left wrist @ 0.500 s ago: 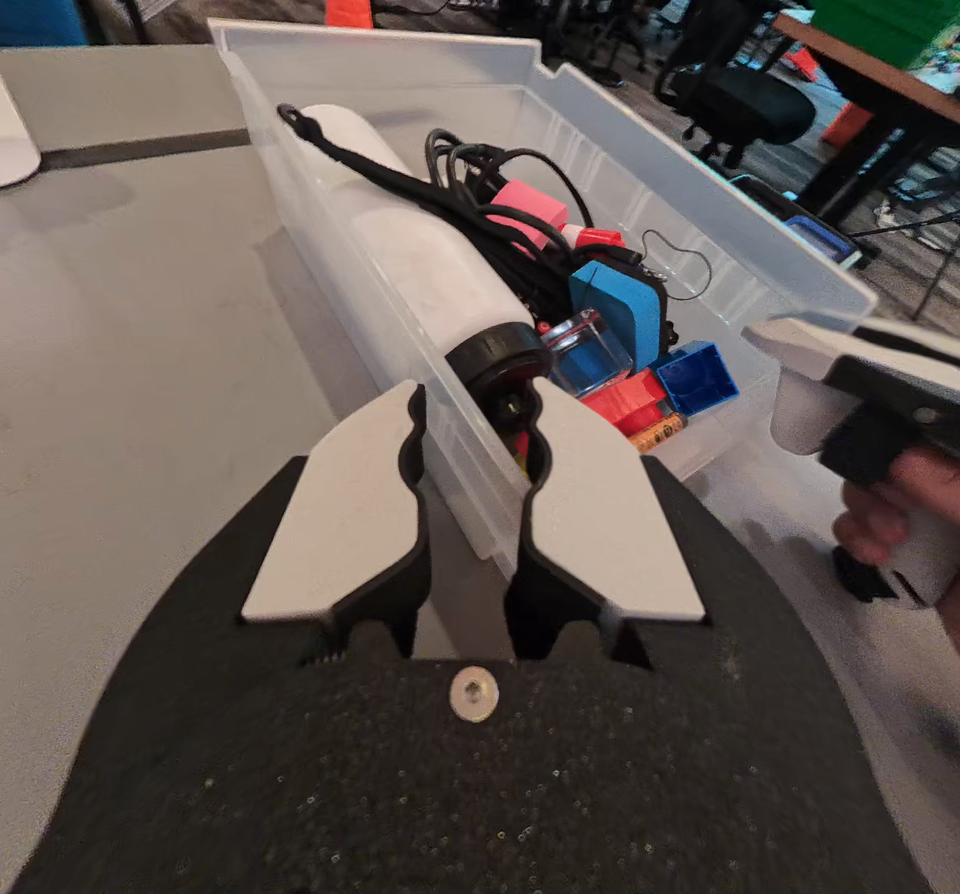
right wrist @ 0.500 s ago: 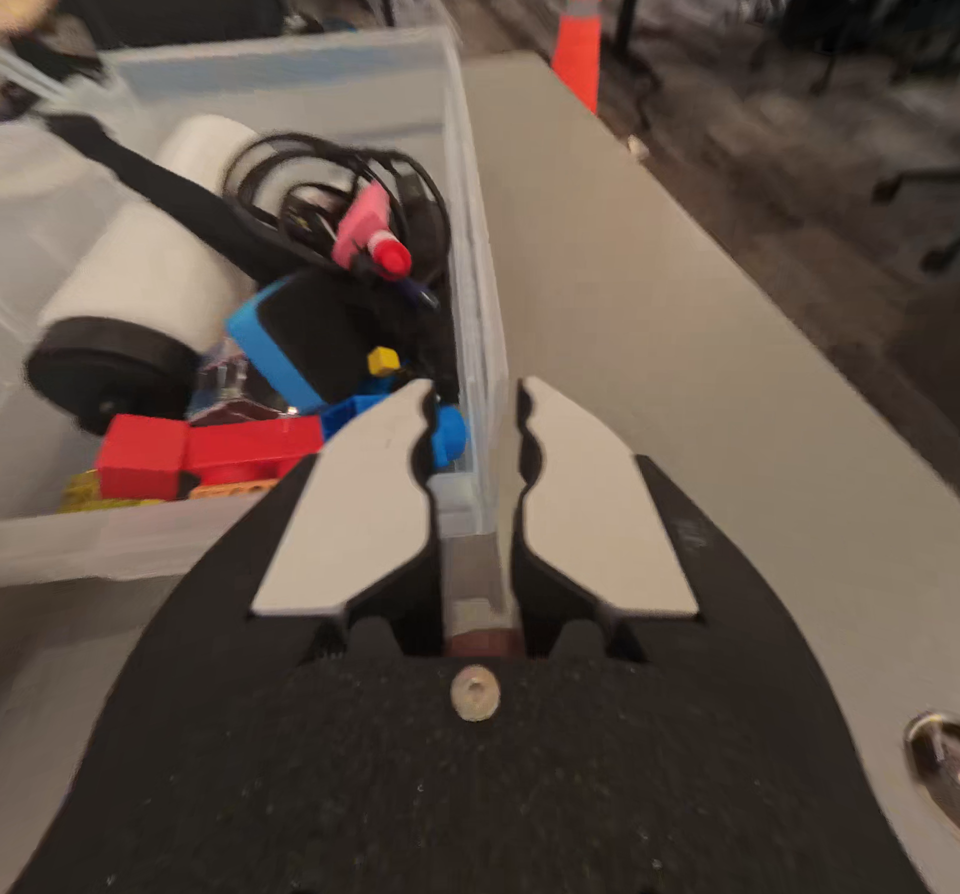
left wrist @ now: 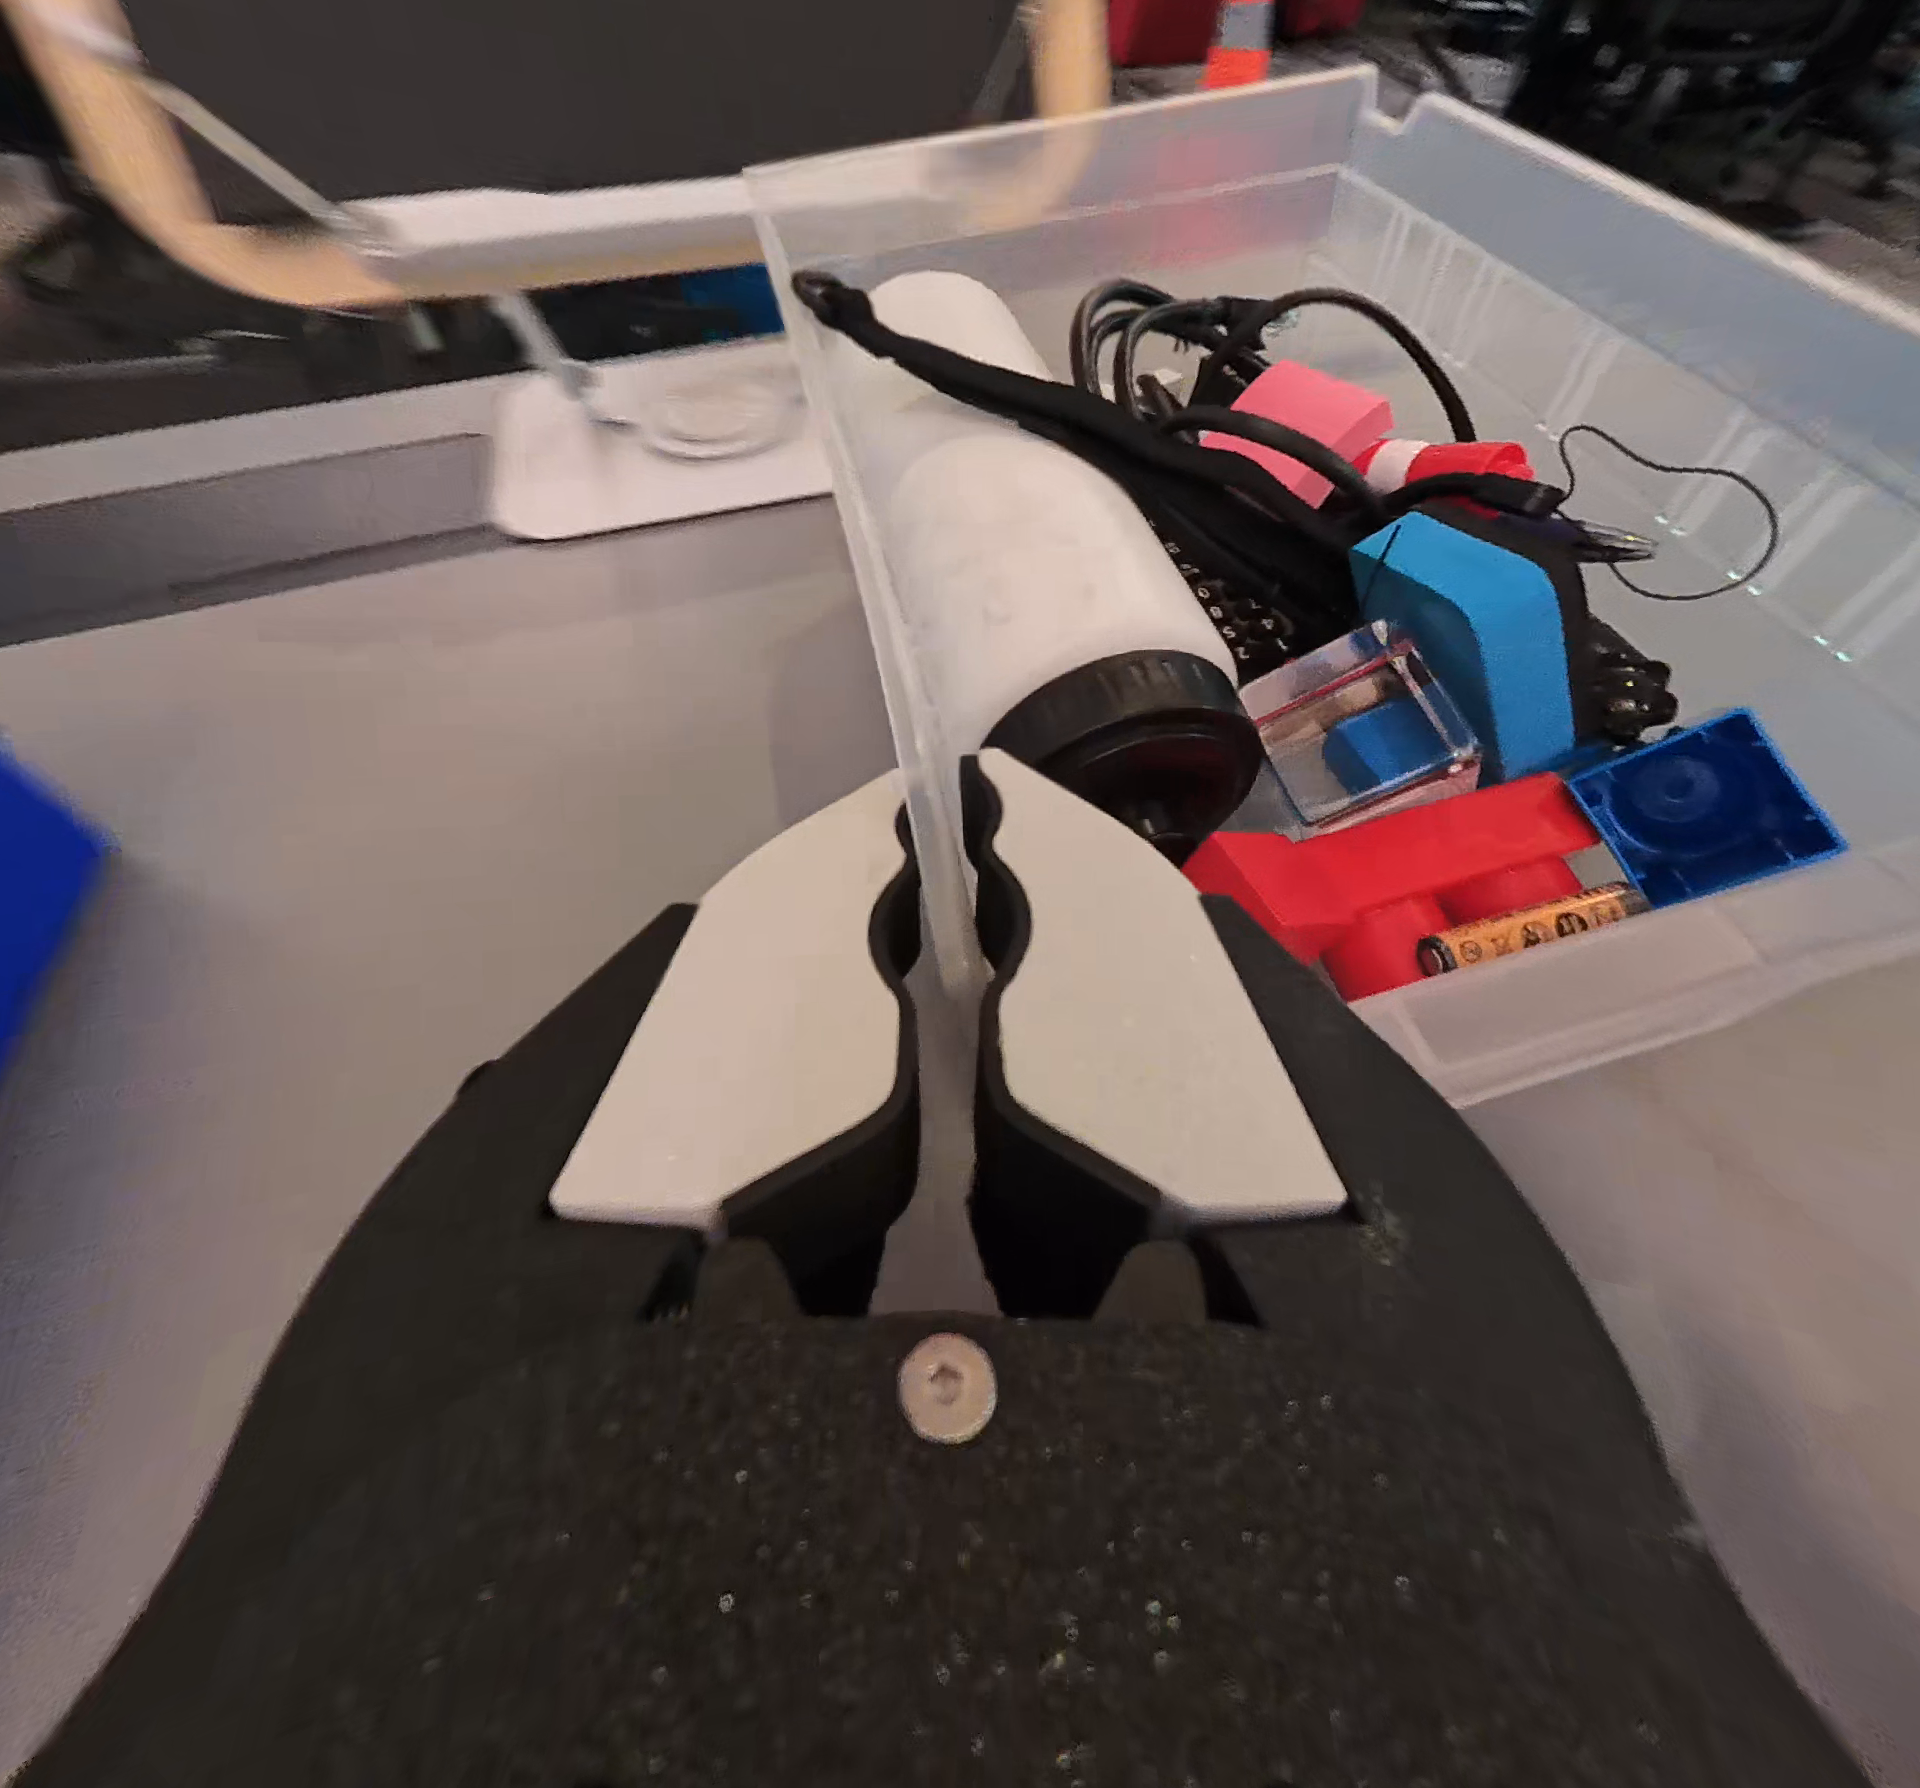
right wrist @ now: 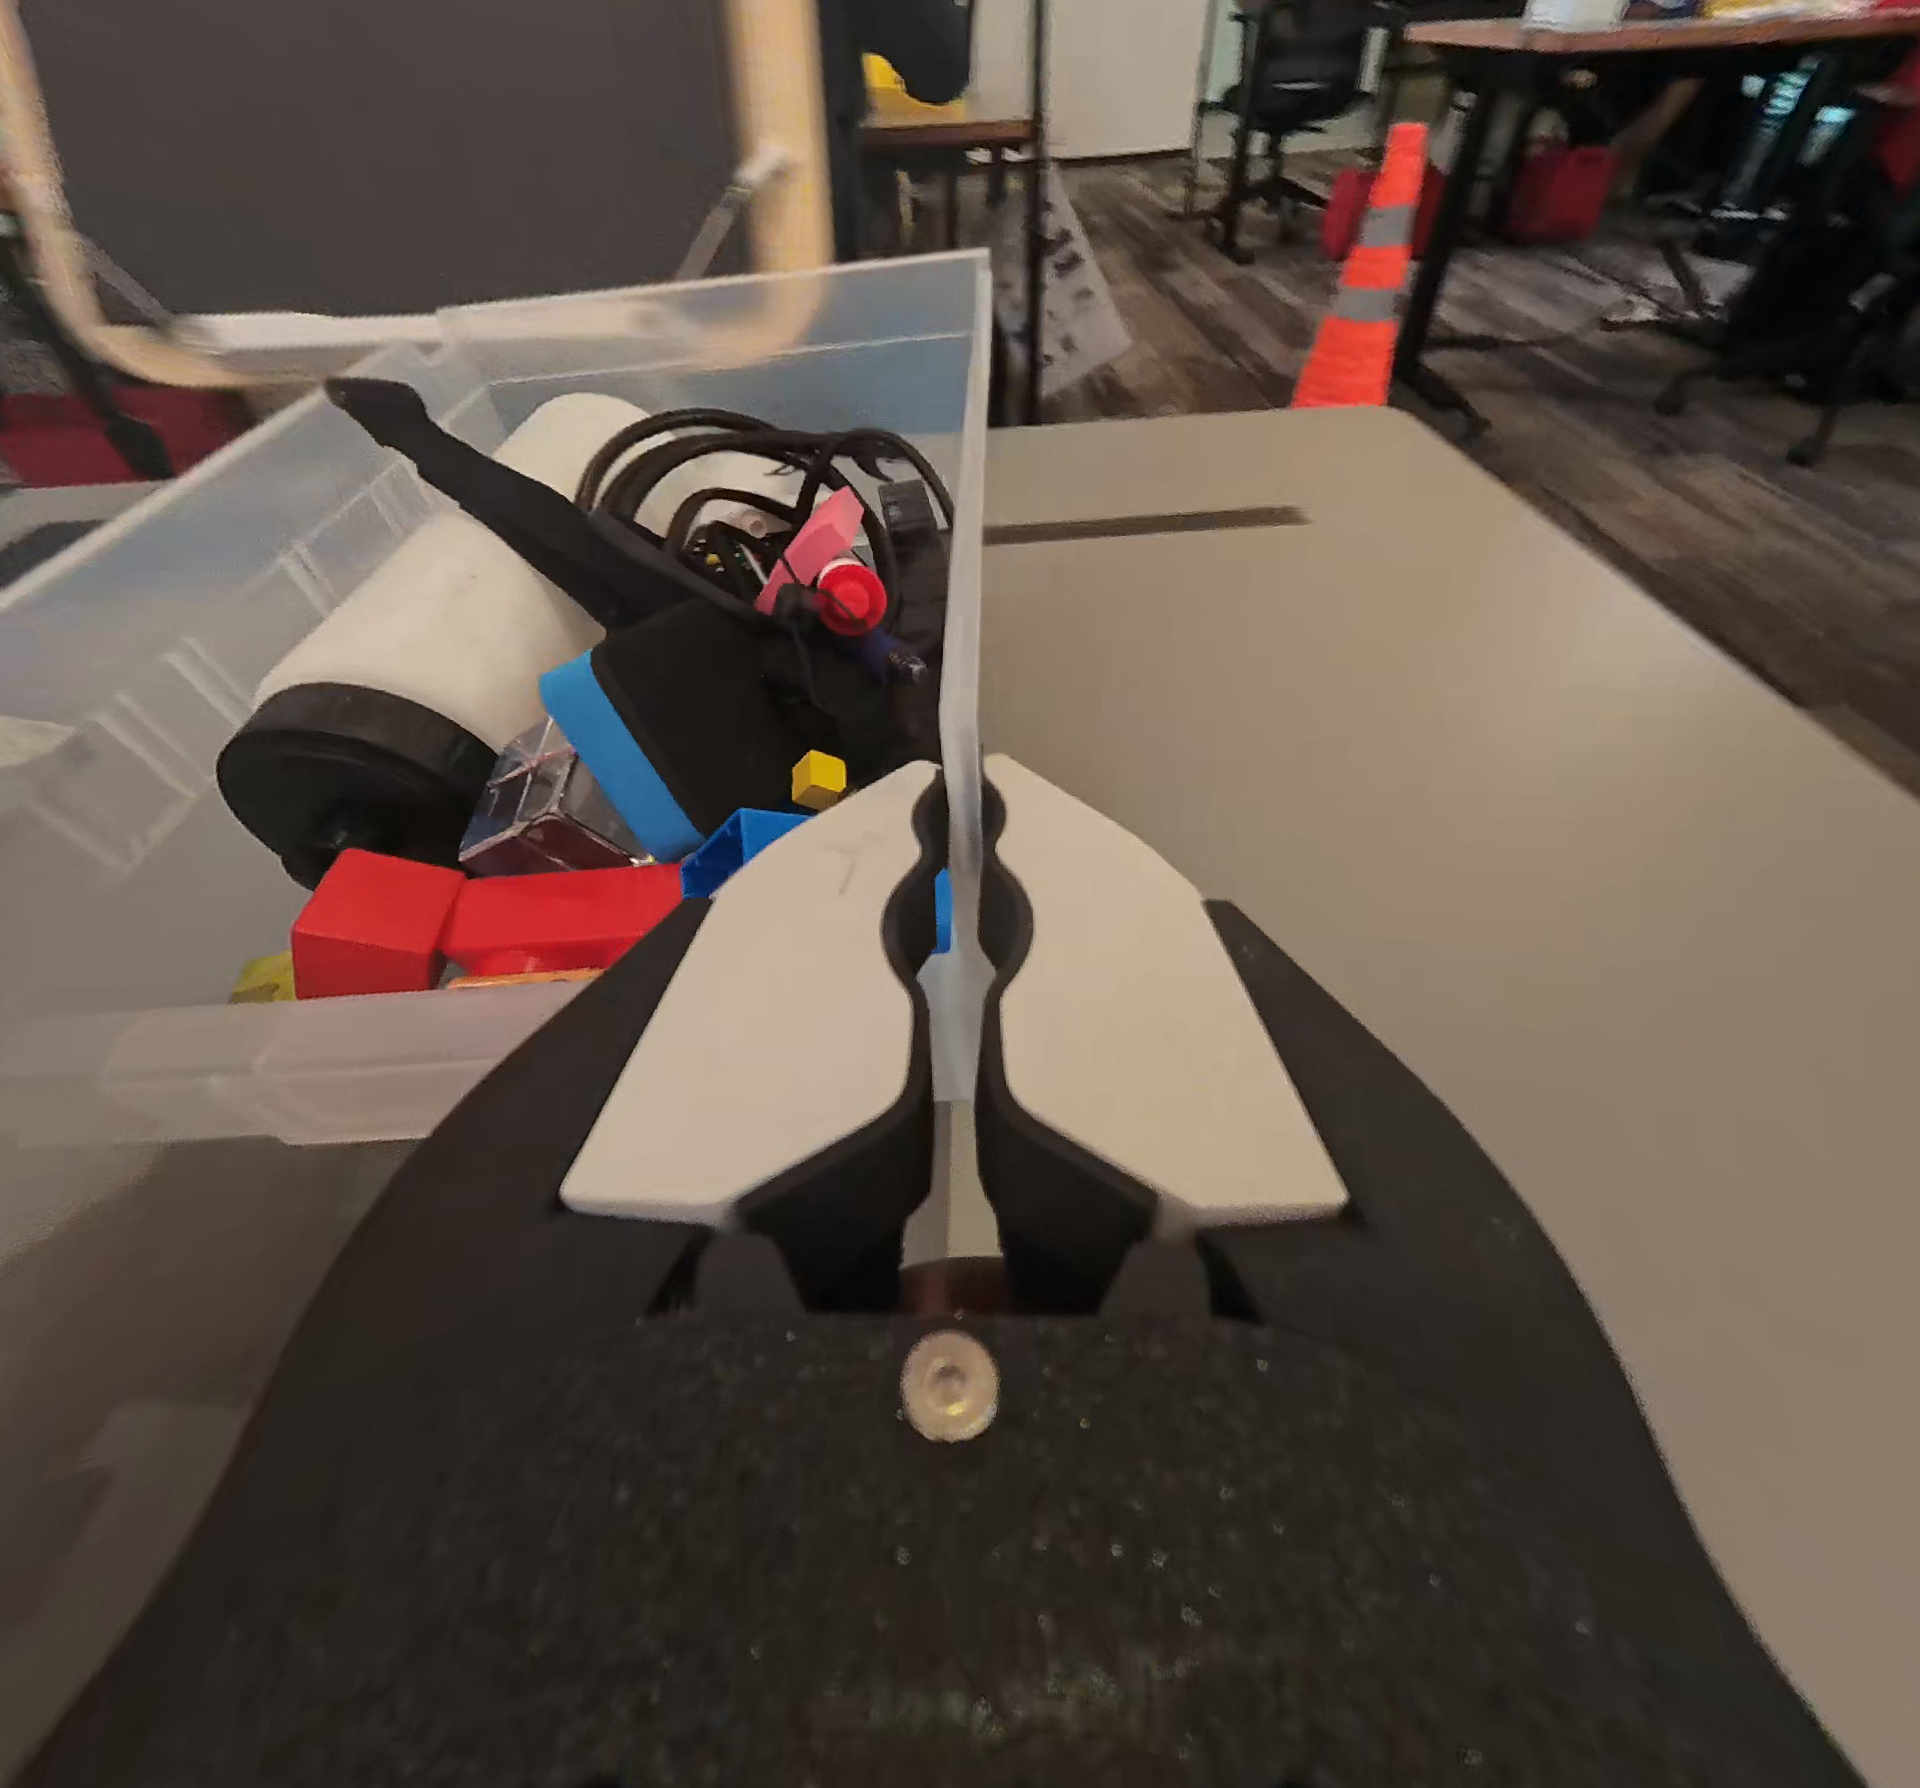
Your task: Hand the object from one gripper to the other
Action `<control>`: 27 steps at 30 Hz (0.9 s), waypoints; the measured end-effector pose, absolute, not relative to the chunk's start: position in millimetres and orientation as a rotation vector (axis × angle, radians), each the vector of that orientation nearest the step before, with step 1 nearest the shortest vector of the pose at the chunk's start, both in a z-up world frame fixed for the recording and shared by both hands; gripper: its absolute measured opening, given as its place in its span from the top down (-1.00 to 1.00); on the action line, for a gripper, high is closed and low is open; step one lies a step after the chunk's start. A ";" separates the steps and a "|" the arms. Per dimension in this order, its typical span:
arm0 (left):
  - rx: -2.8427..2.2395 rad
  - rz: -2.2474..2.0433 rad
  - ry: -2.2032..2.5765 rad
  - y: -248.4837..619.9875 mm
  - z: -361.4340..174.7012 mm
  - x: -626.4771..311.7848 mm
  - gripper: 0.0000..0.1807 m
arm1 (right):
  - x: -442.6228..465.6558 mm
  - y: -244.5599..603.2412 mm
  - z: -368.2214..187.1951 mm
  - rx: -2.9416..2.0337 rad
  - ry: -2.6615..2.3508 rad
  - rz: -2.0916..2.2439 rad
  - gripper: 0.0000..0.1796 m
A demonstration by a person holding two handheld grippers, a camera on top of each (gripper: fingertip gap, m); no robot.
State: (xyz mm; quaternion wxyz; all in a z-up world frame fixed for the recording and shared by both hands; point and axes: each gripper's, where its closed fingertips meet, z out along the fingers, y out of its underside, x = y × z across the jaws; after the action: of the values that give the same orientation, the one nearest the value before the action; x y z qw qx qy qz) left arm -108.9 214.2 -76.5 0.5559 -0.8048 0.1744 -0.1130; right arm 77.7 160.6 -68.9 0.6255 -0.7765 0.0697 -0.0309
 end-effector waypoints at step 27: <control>-1.744 -0.294 -0.092 144.8 -49.8 -502.1 0.44 | -70.0 157.5 -102.5 -1.800 -0.410 0.205 0.77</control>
State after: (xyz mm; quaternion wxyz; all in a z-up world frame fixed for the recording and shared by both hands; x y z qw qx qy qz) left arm -502.1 144.8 -49.8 0.6328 -0.7626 -0.0402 -0.1284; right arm -70.0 157.5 -102.5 0.5986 -0.7762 -0.1769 0.0884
